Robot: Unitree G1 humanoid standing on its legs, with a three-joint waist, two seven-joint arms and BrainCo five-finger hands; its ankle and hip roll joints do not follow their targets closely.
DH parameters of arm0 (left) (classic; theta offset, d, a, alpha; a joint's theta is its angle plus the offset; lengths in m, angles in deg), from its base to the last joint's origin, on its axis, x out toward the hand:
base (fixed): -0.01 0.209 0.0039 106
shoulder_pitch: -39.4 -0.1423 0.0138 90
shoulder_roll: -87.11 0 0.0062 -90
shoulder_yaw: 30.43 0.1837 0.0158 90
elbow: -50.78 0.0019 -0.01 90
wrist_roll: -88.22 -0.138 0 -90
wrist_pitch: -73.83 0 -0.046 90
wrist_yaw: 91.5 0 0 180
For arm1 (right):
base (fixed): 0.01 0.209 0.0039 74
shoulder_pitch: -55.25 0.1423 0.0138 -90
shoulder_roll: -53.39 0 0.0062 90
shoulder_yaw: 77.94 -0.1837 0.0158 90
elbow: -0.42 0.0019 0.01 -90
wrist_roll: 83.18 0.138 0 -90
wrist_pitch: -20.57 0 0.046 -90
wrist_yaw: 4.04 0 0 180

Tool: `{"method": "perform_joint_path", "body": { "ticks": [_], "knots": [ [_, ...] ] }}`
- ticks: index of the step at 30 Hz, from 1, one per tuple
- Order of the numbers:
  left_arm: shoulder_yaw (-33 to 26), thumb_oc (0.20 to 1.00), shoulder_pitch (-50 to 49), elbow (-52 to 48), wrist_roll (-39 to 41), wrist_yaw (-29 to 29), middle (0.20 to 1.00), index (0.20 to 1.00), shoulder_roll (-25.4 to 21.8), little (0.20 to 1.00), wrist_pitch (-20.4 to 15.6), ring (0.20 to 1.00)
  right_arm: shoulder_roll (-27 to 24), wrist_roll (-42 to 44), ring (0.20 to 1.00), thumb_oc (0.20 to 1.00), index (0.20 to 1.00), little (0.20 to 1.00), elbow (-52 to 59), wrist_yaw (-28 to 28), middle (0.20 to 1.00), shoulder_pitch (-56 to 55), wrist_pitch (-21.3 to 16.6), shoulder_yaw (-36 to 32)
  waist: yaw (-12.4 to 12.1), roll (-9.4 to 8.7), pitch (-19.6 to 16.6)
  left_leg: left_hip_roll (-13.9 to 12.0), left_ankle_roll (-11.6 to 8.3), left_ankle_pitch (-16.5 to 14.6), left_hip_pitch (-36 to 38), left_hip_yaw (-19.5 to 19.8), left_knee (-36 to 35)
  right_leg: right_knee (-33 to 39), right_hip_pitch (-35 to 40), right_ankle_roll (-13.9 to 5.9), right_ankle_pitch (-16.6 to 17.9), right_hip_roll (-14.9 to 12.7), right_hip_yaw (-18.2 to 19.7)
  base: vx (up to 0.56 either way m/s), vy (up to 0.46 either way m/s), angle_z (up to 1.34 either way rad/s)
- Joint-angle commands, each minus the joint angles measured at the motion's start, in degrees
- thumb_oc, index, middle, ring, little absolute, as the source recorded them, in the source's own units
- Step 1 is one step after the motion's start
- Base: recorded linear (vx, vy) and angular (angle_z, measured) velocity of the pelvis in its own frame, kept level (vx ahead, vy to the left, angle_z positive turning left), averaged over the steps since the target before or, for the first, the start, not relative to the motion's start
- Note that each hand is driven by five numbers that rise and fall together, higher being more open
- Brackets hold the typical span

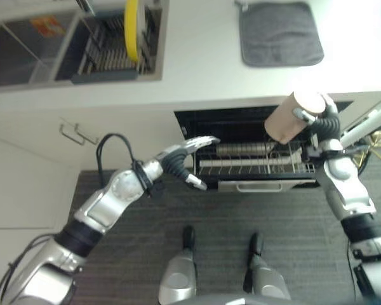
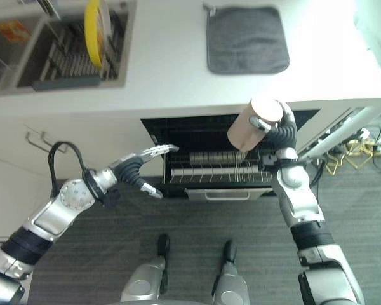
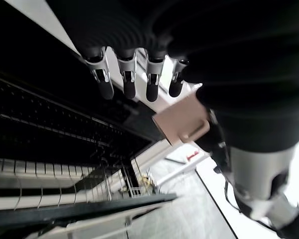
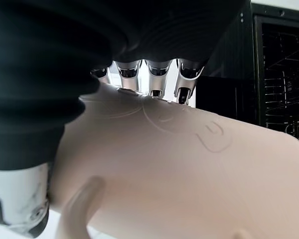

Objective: Place the dishes in the dishwasher.

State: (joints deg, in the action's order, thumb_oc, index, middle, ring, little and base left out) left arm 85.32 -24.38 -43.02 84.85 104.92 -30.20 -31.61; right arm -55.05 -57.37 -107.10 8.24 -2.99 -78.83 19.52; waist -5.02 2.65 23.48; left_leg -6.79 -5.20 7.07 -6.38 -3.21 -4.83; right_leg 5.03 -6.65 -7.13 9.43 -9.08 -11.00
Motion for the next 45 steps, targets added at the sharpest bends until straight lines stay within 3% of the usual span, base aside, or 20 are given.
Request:
{"method": "perform_joint_path", "body": {
  "ticks": [1, 9, 15, 21, 29, 45],
  "knots": [
    [-1.0, 1.000, 0.1, -0.2, 1.4, -3.7, 1.000, 1.000, -0.7, 1.000, -3.1, 1.000, -2.1, -1.4, 0.200, 0.200, 0.200, 0.200, 2.3, -0.1, 0.200, 2.0, -3.6, 0.4, -0.5, -2.88, -2.8, -0.7, 1.03, -8.3, -0.6, 5.2, 4.9, 0.0, 2.4, -4.84, -2.6, -6.9, 0.4, -0.15, -0.019, -0.07],
    [-1.5, 1.000, 3.9, 0.0, -0.5, -6.2, 1.000, 1.000, -1.9, 1.000, -3.4, 1.000, -4.1, -2.9, 0.200, 0.200, 0.200, 0.200, -1.5, -0.6, 0.200, 6.3, -1.9, 0.6, -0.2, -3.65, 2.2, -0.7, 0.90, -8.3, -4.4, 4.7, 7.0, -0.5, -1.2, -4.42, -1.5, -6.8, 0.8, -0.07, -0.008, -0.04],
    [-1.7, 1.000, 4.4, 0.3, -3.0, -6.8, 1.000, 1.000, -3.0, 1.000, -3.0, 1.000, -3.2, -2.4, 0.200, 0.200, 0.200, 0.200, -2.4, 0.9, 0.200, 5.2, -1.9, 0.0, -0.1, -4.60, 3.9, -1.0, 1.09, -8.5, -5.1, 4.0, 7.9, -1.0, -2.0, -4.56, -1.0, -6.7, 0.7, -0.04, -0.044, -0.01],
    [-1.5, 1.000, 5.6, 1.1, -2.3, -7.2, 1.000, 1.000, -4.9, 1.000, -3.3, 1.000, -3.6, -2.6, 0.200, 0.200, 0.200, 0.200, -6.7, 2.7, 0.200, 5.9, -3.9, -0.9, -0.2, -4.44, 4.9, -1.0, 1.09, -8.7, -5.6, 3.5, 8.3, -0.9, -2.3, -4.81, -0.7, -6.8, 0.4, -0.05, -0.025, 0.00],
    [-0.3, 1.000, 8.9, 0.2, -1.1, -5.7, 1.000, 1.000, -6.7, 1.000, -3.7, 1.000, -6.1, -3.7, 0.200, 0.200, 0.200, 0.200, -15.0, 4.7, 0.200, 12.2, -1.0, 0.9, -1.2, -4.48, 6.3, -1.0, 1.00, -8.1, -6.5, 3.1, 7.9, -0.6, -2.9, -5.10, -0.1, -6.7, -0.4, -0.05, -0.045, 0.00],
    [5.7, 1.000, 15.6, 1.9, 0.0, -7.8, 1.000, 1.000, -9.4, 1.000, -4.1, 1.000, -6.4, -1.7, 0.200, 0.200, 0.200, 0.200, -30.4, 7.1, 0.200, 23.9, 0.5, 7.8, -2.4, -2.32, 6.3, -0.1, 0.98, -6.9, -11.5, 2.7, 8.4, -1.5, -7.3, -5.36, 0.4, -7.8, -2.2, 0.00, -0.011, 0.01]
  ]
}}
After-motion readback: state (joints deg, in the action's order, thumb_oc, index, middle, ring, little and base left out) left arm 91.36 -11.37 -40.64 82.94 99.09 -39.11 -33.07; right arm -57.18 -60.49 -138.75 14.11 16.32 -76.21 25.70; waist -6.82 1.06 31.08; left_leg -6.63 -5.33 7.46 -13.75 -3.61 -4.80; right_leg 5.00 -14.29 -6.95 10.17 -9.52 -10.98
